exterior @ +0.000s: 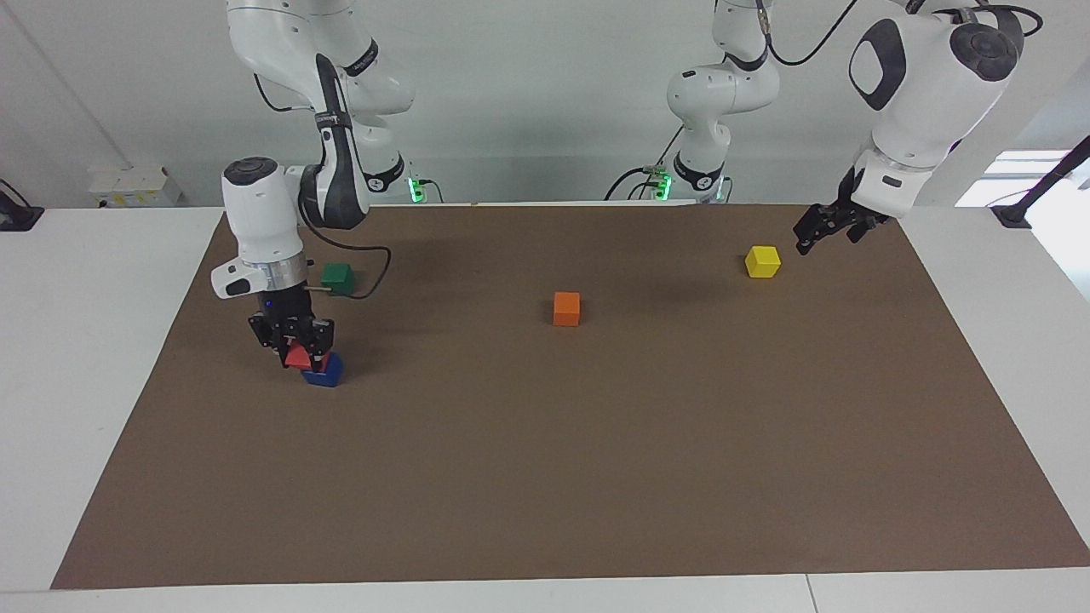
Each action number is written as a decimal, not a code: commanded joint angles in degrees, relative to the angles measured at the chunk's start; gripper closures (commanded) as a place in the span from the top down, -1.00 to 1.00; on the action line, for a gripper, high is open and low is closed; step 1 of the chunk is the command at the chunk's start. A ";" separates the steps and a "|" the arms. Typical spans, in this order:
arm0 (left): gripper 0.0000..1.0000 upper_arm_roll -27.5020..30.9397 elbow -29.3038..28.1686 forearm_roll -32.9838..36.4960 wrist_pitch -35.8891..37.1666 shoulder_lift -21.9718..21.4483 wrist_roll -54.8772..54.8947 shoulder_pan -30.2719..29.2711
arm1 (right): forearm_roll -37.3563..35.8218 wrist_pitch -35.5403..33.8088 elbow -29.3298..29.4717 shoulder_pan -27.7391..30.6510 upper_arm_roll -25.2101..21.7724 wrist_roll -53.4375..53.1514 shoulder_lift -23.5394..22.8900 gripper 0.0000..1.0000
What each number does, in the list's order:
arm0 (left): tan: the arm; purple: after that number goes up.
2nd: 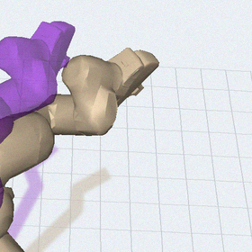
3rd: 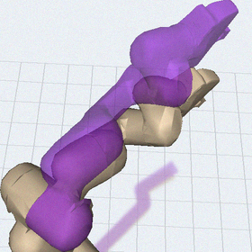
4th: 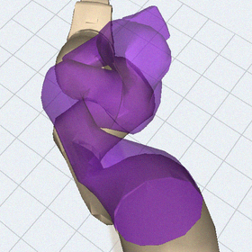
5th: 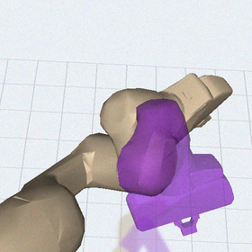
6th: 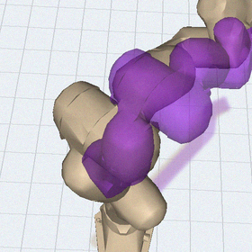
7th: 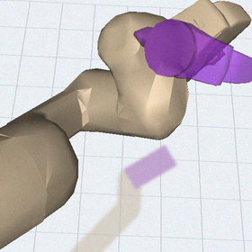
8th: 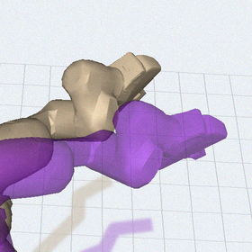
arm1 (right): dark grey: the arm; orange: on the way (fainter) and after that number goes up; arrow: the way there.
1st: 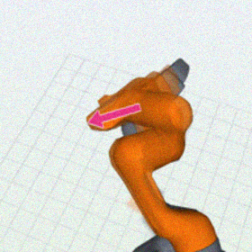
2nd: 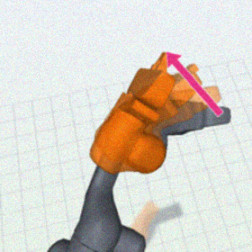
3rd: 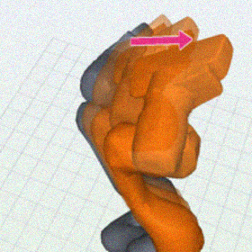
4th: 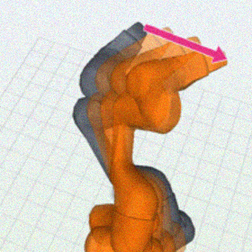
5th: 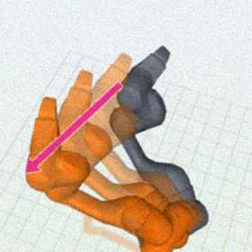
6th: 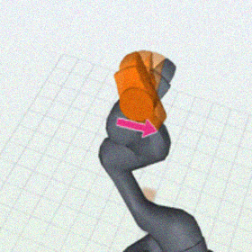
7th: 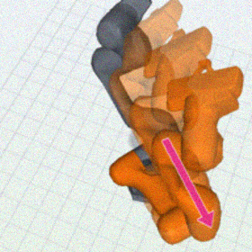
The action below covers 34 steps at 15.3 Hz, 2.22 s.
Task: Transfer red block to right arm and stack on blue block
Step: 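Lower the red cube onto the blue cube with the right gripper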
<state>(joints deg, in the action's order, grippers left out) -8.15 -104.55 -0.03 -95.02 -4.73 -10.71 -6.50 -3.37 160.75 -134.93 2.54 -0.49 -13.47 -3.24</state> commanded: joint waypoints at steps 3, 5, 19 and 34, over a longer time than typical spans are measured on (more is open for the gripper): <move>1.00 1.03 -0.92 -0.94 0.00 -1.33 0.96 0.17 | -1.55 -3.07 -0.24 0.54 0.23 -2.27 0.86 -1.00; 1.00 1.03 -0.92 -0.94 0.19 -1.42 0.95 0.25 | -1.55 -3.25 -0.07 0.62 0.23 -2.53 0.86 -1.00; 1.00 1.03 -0.92 -0.85 0.01 -1.42 0.95 0.26 | -4.54 -5.09 2.92 2.29 0.23 -5.26 -0.80 -1.00; 1.00 0.33 1.72 -0.67 0.97 -1.24 1.92 2.71 | -4.80 -4.66 4.06 0.36 0.58 -6.13 -2.03 -1.00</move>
<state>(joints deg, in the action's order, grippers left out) -8.46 -102.66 -0.03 -93.67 -5.55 -9.53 -5.88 -6.03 157.08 -132.17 3.06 -0.19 -17.04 -4.24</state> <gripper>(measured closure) 0.000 0.449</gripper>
